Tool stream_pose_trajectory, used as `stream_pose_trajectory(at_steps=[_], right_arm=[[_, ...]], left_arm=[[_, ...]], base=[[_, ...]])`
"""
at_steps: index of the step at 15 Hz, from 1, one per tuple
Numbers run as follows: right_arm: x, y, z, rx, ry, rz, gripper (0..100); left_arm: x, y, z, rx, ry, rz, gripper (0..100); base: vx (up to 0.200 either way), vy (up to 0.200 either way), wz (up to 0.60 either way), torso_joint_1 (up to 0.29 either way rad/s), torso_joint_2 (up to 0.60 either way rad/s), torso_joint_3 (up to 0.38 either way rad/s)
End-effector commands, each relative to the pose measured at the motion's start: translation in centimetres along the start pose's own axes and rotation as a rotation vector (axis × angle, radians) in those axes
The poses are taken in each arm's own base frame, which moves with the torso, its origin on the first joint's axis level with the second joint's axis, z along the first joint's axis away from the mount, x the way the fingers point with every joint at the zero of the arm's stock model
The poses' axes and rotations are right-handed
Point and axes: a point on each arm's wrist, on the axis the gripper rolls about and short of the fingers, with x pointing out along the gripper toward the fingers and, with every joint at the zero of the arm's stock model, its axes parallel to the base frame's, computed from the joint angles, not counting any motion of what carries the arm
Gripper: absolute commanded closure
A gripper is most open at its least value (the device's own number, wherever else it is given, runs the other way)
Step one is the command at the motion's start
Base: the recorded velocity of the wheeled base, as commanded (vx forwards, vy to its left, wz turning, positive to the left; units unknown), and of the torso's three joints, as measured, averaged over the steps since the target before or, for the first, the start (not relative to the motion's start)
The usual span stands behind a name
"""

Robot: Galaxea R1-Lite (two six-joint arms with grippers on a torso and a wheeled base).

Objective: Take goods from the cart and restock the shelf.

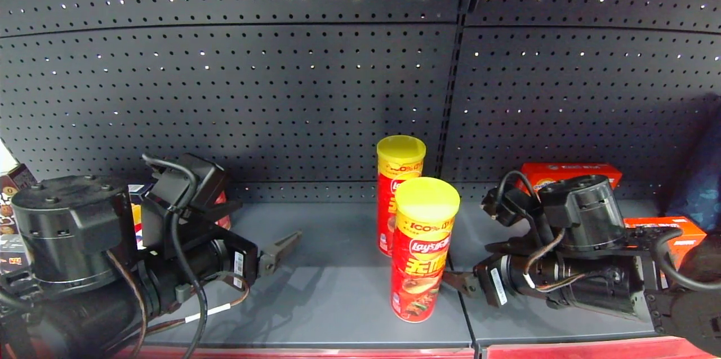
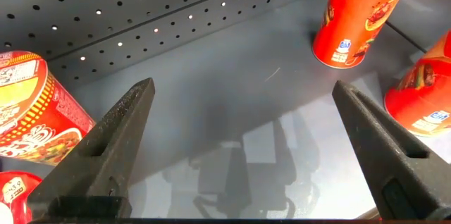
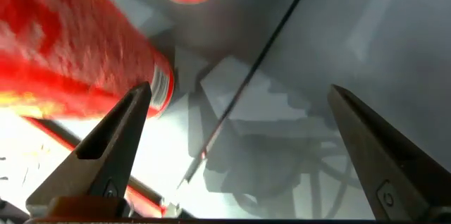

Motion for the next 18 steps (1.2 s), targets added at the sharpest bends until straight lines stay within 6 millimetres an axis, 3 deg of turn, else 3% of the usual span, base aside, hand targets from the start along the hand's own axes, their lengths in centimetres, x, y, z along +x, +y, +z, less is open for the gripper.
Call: stream_pose_trajectory(at_steps=[1,18], right_arm=[[0.2,0.2,0.1,-0.003,0.000,0.005,0],[0.8,1.2,-0.1,-0.022,0.007,0.037,0]], left_arm=[[0.1,0.0,0.0,0.000,0.001,0.001,0],[0.0,0.0,-0.1,0.001,0.004,0.000,0]], base=[[0.000,0.000,0.00,0.000,0.00,0.000],[0.000,0.000,0.00,0.000,0.00,0.000]])
